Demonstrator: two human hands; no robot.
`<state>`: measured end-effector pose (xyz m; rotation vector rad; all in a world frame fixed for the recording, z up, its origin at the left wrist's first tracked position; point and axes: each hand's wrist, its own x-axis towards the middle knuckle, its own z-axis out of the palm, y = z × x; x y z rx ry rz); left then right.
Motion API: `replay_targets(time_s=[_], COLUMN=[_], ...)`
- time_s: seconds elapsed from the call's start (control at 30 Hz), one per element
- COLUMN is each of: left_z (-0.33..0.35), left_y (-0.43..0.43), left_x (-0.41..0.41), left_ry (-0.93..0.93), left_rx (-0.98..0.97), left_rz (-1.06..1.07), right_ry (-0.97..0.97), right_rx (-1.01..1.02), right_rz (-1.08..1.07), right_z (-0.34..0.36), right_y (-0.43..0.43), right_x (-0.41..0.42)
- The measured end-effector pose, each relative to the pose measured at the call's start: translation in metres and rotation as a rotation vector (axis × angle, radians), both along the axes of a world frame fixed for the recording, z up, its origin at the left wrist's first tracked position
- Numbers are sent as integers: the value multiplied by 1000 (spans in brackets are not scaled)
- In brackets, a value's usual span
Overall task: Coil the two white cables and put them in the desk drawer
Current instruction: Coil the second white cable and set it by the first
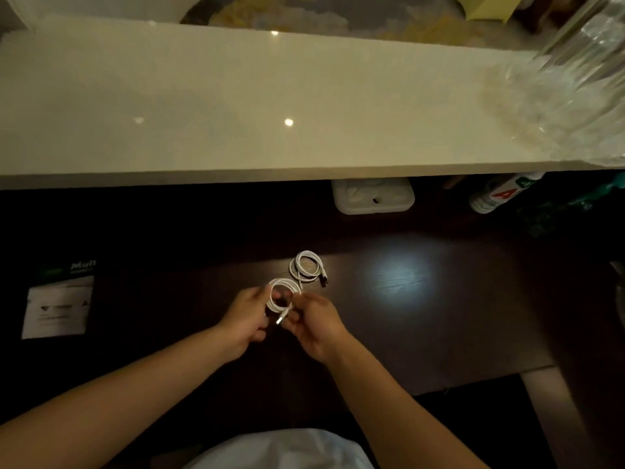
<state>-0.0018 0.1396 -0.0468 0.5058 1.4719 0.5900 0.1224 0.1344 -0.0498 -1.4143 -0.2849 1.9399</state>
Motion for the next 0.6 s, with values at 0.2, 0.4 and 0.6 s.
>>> replay_targets(time_s=[0.2,0.4,0.6], left_z=[-38,-46,-33], left_y=[30,37,30], left_x=[-24,-40,-49], left_ry=[477,729,714], left_rx=[152,333,228], left_rz=[-209,-347,-298], right_ry=[-306,-321,-424], right_rx=[38,61,122], right_rz=[196,142,203], right_z=[-25,-22,-10], right_y=[21,19,4], right_x=[-27,-31,-19])
